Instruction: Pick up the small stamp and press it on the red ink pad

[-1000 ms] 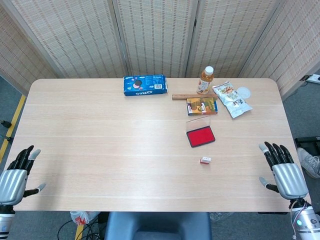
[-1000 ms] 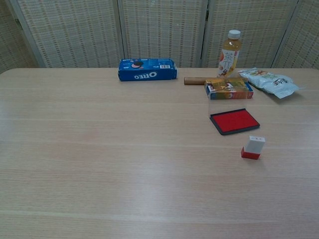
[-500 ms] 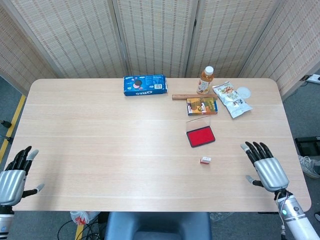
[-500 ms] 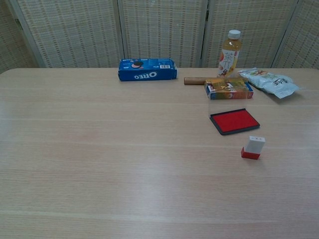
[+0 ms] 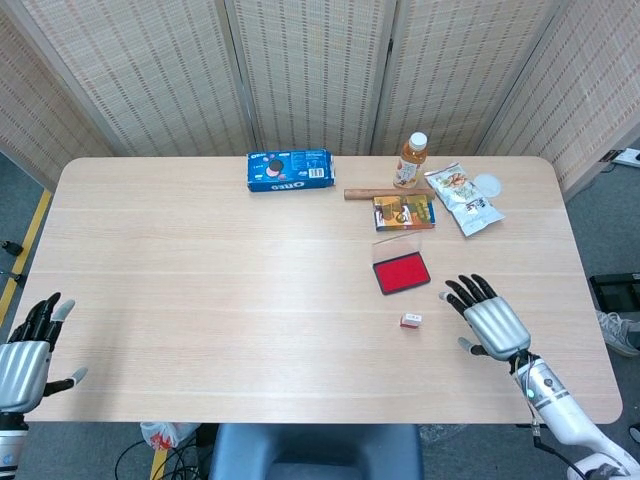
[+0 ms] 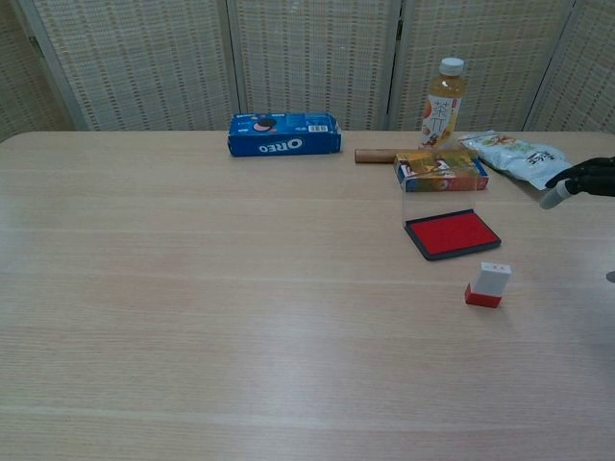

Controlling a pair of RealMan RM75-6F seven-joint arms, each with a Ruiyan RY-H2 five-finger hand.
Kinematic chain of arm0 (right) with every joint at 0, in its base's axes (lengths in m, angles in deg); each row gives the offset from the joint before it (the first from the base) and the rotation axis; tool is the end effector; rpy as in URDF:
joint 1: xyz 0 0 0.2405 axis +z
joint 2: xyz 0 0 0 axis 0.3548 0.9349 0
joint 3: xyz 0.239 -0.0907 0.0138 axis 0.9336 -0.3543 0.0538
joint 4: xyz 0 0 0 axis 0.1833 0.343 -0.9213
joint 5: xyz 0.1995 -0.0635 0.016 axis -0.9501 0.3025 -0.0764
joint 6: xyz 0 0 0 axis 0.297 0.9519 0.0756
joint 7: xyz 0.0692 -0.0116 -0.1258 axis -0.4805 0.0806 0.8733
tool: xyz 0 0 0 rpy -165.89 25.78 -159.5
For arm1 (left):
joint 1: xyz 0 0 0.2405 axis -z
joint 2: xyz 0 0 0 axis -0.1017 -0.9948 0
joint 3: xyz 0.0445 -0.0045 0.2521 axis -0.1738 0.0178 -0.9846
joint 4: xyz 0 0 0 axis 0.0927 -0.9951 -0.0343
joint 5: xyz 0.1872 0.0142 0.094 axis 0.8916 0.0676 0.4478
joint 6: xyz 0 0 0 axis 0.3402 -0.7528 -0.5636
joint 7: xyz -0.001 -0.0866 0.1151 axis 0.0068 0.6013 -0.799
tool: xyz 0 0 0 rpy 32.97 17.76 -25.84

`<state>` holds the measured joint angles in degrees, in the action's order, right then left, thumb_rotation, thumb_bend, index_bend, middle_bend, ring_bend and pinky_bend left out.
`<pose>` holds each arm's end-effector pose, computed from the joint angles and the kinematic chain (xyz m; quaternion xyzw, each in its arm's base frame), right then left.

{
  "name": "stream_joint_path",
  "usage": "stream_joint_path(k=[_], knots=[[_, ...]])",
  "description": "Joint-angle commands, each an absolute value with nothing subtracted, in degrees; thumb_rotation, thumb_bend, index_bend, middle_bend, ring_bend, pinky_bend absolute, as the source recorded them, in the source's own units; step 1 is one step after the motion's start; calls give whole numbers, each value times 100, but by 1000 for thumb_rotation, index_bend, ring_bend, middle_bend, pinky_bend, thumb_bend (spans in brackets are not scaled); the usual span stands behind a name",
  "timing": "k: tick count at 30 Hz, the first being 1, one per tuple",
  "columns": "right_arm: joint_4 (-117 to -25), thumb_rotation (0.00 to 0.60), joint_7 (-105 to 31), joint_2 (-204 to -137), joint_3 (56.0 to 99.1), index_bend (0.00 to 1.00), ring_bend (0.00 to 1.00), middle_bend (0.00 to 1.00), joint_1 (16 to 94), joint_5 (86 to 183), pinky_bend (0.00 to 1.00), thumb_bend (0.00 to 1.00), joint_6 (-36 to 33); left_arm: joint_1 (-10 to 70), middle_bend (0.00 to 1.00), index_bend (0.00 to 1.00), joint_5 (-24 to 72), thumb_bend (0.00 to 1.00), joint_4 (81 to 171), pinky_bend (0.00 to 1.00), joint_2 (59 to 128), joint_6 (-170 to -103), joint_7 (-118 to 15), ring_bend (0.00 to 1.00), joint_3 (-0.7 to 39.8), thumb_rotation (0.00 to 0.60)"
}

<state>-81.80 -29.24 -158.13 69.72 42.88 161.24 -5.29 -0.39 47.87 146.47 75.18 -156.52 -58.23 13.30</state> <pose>-0.2771 -0.2600 0.0708 0.7694 -0.3406 0.2987 0.4503 -0.3100 0.1807 0.1504 -0.6139 -0.3659 -0.3519 0.6045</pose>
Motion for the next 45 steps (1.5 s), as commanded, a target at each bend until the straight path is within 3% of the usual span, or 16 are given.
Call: stream_joint_path(k=[1, 14, 26, 45], knots=[[-8050, 600, -3154, -15865, 7015, 169, 0, 79, 4519, 15990, 0, 253, -873, -61, 0, 16, 4816, 102, 14665, 269, 7492, -15704, -5772, 0, 1333, 600], [-7430, 600, -3133, -16602, 6987, 169, 0, 79, 4610, 16101, 0, 254, -493, -63, 0, 16, 4800, 102, 14694, 269, 7513, -15706, -5814, 0, 1350, 600], [-6672, 600, -2964, -17367, 6997, 169, 0, 79, 4887, 16028, 0, 254, -647, -165, 0, 16, 4985, 102, 14771, 269, 7368, -15916, -5561, 0, 1308, 600], [-5999, 600, -3065, -17800, 7027, 169, 0, 79, 5208, 15908, 0, 254, -839, -258, 0, 16, 5068, 102, 14815, 269, 7381, -16058, -5641, 0, 1286, 600]])
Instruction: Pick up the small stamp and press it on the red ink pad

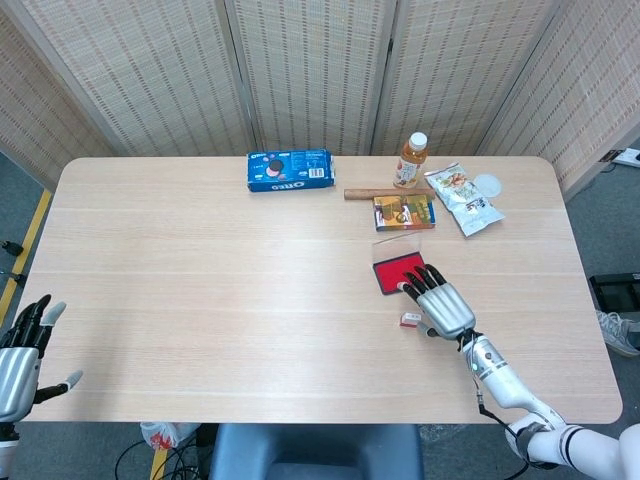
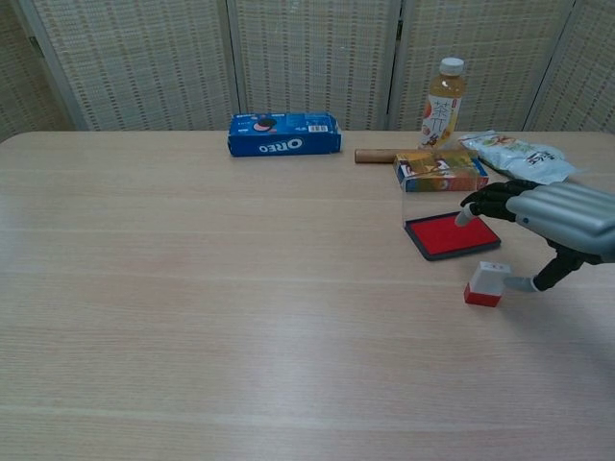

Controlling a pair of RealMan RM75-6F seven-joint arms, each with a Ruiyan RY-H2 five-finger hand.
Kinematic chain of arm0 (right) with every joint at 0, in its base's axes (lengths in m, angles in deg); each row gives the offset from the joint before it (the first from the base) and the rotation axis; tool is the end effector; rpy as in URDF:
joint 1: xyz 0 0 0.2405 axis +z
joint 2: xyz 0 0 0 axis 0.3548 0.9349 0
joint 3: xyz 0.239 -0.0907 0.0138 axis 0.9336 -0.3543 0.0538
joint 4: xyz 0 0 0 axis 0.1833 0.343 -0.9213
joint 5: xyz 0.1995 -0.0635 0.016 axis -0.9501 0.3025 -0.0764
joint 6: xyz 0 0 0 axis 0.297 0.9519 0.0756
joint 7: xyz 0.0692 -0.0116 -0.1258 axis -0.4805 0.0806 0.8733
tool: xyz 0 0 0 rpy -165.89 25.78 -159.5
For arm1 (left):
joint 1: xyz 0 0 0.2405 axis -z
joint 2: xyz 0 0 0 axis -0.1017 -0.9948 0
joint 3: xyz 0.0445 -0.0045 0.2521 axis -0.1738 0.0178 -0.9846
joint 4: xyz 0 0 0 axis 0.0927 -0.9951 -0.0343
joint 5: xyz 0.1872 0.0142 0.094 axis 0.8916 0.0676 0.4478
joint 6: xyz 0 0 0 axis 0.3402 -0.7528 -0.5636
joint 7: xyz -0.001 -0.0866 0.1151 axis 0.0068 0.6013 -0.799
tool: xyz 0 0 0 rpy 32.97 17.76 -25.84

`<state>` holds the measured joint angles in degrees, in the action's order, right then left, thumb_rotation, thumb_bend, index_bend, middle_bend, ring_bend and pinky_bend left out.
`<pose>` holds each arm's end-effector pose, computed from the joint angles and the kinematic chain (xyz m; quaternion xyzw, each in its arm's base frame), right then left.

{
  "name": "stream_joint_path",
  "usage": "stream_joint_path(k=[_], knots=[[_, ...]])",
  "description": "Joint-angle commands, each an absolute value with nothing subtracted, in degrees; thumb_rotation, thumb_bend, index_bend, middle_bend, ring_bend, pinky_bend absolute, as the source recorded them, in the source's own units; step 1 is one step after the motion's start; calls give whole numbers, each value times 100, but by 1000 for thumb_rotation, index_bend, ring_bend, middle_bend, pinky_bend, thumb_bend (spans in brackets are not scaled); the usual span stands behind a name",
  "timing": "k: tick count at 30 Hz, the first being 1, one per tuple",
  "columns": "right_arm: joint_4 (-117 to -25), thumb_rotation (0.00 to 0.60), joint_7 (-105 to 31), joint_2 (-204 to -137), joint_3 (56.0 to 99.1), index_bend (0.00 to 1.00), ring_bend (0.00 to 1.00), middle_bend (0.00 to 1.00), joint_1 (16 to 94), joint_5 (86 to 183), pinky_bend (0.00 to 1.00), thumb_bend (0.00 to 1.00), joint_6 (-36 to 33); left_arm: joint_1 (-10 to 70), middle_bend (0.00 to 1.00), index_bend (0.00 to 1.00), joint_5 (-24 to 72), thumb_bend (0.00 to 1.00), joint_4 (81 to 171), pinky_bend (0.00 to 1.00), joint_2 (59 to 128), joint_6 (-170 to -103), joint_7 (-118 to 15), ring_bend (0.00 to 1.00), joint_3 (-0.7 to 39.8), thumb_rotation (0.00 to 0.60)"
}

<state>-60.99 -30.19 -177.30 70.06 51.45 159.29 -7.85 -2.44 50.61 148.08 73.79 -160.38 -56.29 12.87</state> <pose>-0.2616 -0.3106 -0.0123 0.7863 -0.3080 0.3086 0.4377 -0.3033 0.1679 0.1611 -0.6019 -0.3602 -0.3786 0.6039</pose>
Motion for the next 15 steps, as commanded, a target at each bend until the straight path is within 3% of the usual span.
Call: stream_joint_path(k=[1, 15], knots=[[-5935, 600, -3066, -17838, 7036, 169, 0, 79, 5236, 15905, 0, 254, -855, -266, 0, 16, 5072, 102, 14817, 269, 7381, -16073, -5646, 0, 1285, 600], [-4904, 600, -3037, -18447, 7159, 169, 0, 79, 5655, 15990, 0, 254, -821, -354, 0, 17, 5051, 102, 14878, 269, 7385, -16164, -5737, 0, 1292, 600]])
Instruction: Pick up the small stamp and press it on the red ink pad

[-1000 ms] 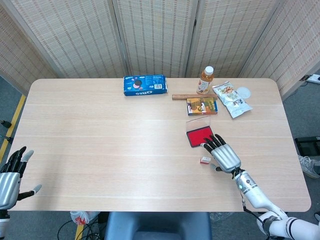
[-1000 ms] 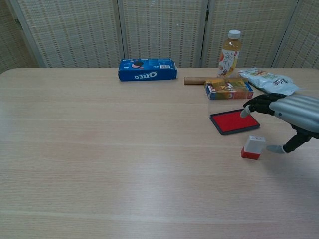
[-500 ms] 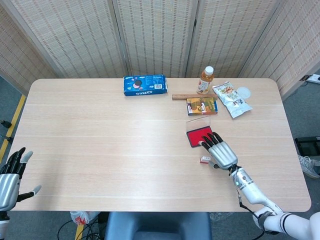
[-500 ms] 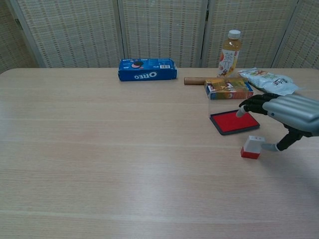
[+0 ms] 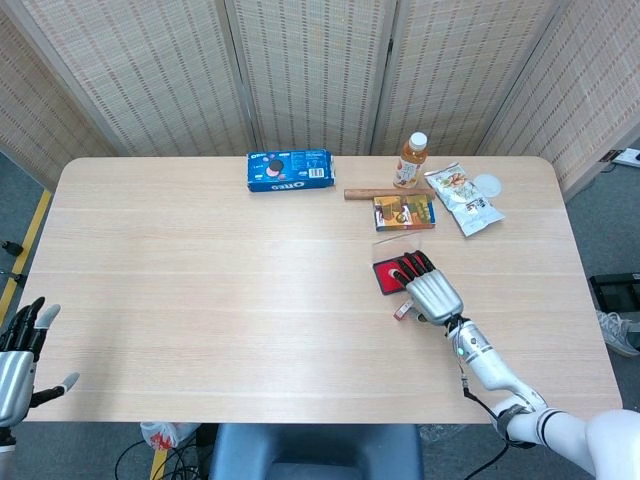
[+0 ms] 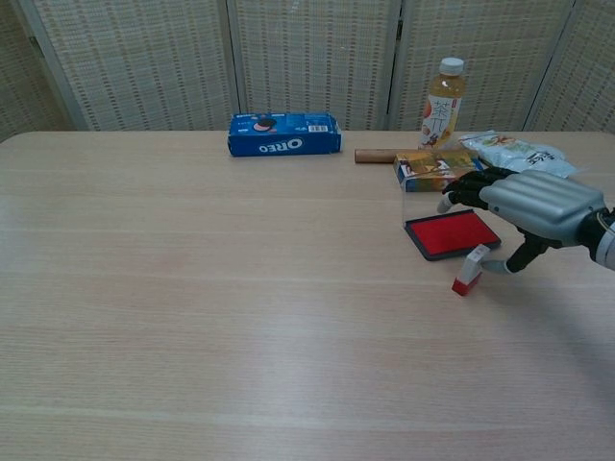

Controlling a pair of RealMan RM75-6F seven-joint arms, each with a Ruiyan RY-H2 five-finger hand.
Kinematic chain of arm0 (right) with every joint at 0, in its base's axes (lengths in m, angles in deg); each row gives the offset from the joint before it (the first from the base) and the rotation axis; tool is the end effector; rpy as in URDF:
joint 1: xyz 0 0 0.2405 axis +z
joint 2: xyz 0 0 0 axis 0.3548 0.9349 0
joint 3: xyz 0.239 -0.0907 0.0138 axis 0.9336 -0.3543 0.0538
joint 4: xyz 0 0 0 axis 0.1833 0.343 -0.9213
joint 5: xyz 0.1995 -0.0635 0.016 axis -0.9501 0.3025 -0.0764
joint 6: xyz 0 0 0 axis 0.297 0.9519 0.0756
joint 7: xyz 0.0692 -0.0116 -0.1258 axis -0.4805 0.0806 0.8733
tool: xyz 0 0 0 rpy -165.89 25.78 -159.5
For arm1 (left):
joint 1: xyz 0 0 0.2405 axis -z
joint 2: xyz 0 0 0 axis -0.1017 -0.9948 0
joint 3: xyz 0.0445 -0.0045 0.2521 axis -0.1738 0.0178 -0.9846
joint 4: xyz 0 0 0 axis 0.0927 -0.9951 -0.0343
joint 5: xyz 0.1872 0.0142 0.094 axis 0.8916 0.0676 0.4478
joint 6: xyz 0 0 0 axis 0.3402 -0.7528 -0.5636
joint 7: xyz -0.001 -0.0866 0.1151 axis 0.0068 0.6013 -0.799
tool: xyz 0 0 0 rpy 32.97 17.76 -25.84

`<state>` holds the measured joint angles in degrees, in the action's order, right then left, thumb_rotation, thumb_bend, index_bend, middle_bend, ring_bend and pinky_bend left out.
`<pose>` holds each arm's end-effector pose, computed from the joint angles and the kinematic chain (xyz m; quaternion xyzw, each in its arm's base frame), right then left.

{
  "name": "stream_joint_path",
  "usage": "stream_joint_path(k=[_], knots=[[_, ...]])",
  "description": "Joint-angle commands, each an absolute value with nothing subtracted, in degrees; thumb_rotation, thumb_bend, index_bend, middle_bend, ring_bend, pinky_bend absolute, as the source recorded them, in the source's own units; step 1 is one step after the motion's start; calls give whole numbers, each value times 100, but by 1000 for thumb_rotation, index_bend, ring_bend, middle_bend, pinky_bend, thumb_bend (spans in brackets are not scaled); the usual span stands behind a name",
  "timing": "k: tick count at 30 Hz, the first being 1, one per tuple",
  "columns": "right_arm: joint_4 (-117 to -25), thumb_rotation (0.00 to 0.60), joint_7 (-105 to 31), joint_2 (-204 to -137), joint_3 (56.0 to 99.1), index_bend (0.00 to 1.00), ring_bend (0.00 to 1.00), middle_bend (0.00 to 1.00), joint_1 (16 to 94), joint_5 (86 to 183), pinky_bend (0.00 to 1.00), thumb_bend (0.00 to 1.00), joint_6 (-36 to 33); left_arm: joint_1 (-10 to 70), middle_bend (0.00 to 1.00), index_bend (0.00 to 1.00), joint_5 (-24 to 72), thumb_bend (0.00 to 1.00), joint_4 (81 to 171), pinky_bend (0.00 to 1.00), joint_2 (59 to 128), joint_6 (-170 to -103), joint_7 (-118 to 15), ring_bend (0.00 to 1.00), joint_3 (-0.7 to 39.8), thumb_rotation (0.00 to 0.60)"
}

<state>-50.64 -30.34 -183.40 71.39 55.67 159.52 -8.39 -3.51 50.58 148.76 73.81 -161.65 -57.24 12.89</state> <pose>-0.2511 -0.3420 -0.0276 0.7920 -0.2650 0.3082 0.4556 -0.3030 0.1621 0.1631 -0.5944 -0.3583 -0.3776 0.6129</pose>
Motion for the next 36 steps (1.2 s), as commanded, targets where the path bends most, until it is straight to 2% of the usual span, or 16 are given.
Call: stream_joint_path(k=[1, 13, 18, 25, 32, 36], knots=[[-4796, 600, -3033, -18509, 7169, 169, 0, 79, 5706, 16001, 0, 254, -831, -358, 0, 16, 5045, 102, 14881, 269, 7389, -16166, -5745, 0, 1295, 600], [-3568, 600, -3507, -19204, 7123, 166, 0, 79, 6164, 16249, 0, 235, -732, -384, 0, 17, 5028, 102, 14883, 269, 7371, -16184, -5690, 0, 1321, 600], [-3513, 600, -3713, -19092, 7018, 135, 0, 79, 6115, 16306, 0, 229, -603, -405, 0, 17, 5022, 102, 14906, 269, 7363, -16191, -5726, 0, 1313, 600], [-5034, 600, -3772, -18013, 6943, 129, 0, 76, 5751, 16200, 0, 223, -280, -339, 0, 17, 4900, 102, 14872, 269, 7443, -16043, -5884, 0, 1359, 600], [-6583, 600, -3821, -17091, 6943, 129, 0, 76, 5590, 15720, 0, 207, -755, -258, 0, 17, 4784, 102, 14833, 269, 7499, -15884, -5961, 0, 1404, 600], [-7019, 600, -3375, -16862, 6952, 134, 0, 69, 5657, 15523, 0, 207, -1066, -242, 0, 17, 4717, 102, 14819, 269, 7482, -15822, -5913, 0, 1417, 600]])
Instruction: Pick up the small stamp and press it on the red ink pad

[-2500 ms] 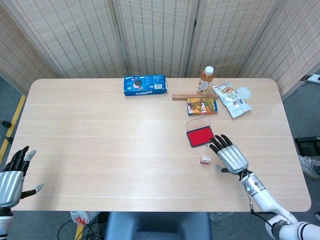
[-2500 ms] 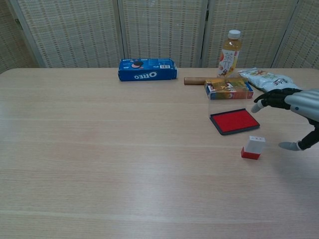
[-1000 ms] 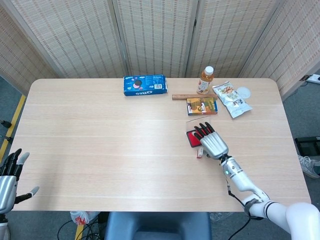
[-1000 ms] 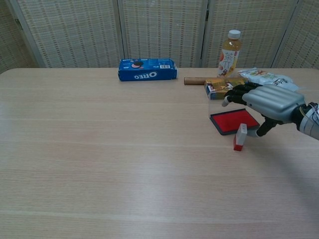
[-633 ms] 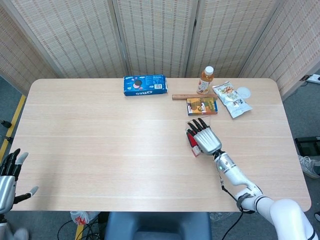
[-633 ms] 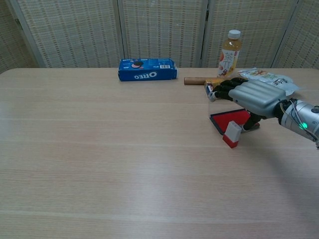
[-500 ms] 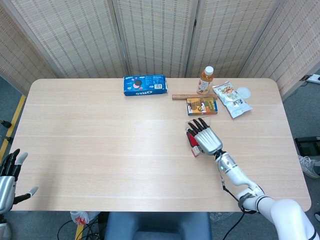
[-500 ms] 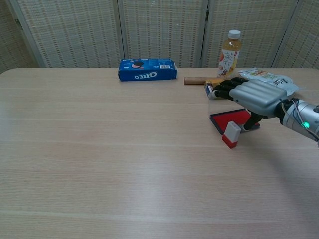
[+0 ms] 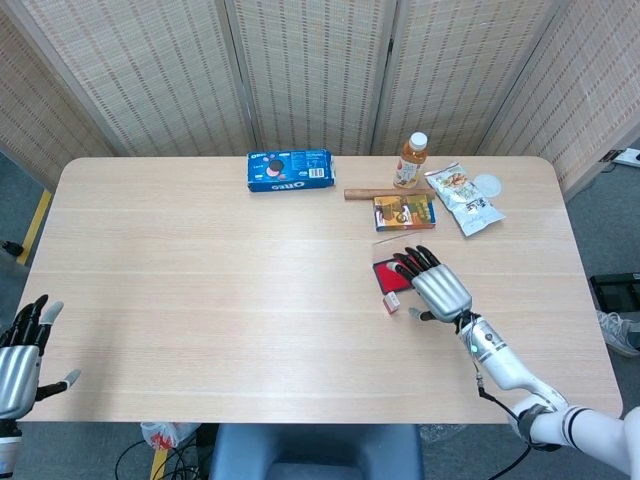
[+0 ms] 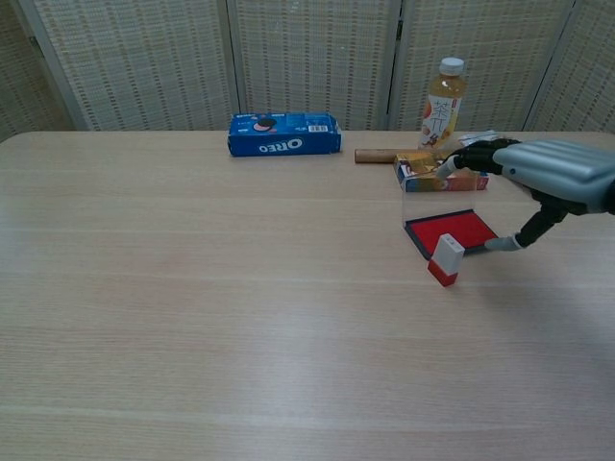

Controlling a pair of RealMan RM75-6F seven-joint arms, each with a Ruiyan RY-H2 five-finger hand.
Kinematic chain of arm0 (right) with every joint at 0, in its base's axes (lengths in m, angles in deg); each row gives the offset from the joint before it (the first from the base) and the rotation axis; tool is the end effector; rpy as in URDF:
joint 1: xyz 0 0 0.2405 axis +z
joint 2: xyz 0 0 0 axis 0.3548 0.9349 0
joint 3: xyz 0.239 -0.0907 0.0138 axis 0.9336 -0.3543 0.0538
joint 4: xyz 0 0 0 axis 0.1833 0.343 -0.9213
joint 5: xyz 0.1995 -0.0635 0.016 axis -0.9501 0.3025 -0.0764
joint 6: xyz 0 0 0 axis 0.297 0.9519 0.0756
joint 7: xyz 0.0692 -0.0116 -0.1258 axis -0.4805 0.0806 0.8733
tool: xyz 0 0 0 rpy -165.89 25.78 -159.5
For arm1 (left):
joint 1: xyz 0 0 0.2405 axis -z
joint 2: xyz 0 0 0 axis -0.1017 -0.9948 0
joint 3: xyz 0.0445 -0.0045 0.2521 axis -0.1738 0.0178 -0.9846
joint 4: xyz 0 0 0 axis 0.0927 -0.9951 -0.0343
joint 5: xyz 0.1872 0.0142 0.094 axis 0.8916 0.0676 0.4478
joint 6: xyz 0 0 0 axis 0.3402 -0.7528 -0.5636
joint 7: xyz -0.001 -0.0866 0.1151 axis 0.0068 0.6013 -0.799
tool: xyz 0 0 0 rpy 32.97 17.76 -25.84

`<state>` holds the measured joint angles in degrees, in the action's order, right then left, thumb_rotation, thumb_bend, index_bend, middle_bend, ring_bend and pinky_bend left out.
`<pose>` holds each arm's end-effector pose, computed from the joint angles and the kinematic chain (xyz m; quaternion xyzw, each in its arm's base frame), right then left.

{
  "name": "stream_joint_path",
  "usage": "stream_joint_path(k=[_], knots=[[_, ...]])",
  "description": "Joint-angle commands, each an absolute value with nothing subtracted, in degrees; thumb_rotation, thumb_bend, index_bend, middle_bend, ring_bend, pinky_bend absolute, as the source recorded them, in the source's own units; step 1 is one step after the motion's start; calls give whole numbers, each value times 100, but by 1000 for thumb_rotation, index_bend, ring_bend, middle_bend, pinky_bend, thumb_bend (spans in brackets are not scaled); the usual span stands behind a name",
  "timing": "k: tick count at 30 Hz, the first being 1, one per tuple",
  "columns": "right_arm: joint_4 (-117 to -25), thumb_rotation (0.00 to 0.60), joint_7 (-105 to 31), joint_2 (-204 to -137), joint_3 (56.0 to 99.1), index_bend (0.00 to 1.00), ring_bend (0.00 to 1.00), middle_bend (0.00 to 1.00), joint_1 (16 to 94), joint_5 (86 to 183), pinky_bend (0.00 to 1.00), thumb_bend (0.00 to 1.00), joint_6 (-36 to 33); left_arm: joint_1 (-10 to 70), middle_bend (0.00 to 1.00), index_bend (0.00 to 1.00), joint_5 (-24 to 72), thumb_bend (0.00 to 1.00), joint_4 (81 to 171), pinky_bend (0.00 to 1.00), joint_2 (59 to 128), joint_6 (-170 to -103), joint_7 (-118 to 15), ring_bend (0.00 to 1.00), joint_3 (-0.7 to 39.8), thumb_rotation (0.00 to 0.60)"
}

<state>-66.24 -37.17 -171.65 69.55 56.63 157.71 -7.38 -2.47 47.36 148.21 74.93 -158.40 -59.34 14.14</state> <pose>-0.2356 -0.3334 0.0150 0.7759 -0.3252 0.3518 0.4103 -0.3090 0.1721 0.1559 -0.5944 -0.3682 -0.3544 0.6209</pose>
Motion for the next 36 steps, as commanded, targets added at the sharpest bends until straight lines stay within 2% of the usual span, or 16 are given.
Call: stream_joint_path(k=[1, 7, 14, 29, 36], knots=[[-7119, 600, -3171, -16817, 6980, 141, 0, 63, 5705, 15439, 0, 208, -1177, -244, 0, 17, 4723, 102, 14823, 269, 7467, -15823, -5889, 0, 1414, 600], [-7308, 600, -2557, -16937, 7149, 233, 0, 55, 5870, 15007, 0, 213, -1510, -285, 0, 17, 4791, 102, 14804, 269, 7435, -15947, -5787, 0, 1422, 600], [-7034, 600, -2300, -17303, 7256, 270, 0, 56, 6098, 14647, 0, 217, -1912, -273, 0, 17, 4861, 102, 14810, 269, 7398, -15930, -5702, 0, 1393, 600], [-6716, 600, -2151, -17568, 7300, 307, 0, 58, 6228, 14435, 0, 229, -2029, -293, 0, 17, 4870, 102, 14813, 269, 7365, -15961, -5616, 0, 1390, 600], [-6559, 600, -2229, -17669, 7296, 372, 0, 77, 6297, 14413, 0, 240, -2133, -323, 0, 17, 4953, 102, 14807, 269, 7357, -16062, -5562, 0, 1385, 600]])
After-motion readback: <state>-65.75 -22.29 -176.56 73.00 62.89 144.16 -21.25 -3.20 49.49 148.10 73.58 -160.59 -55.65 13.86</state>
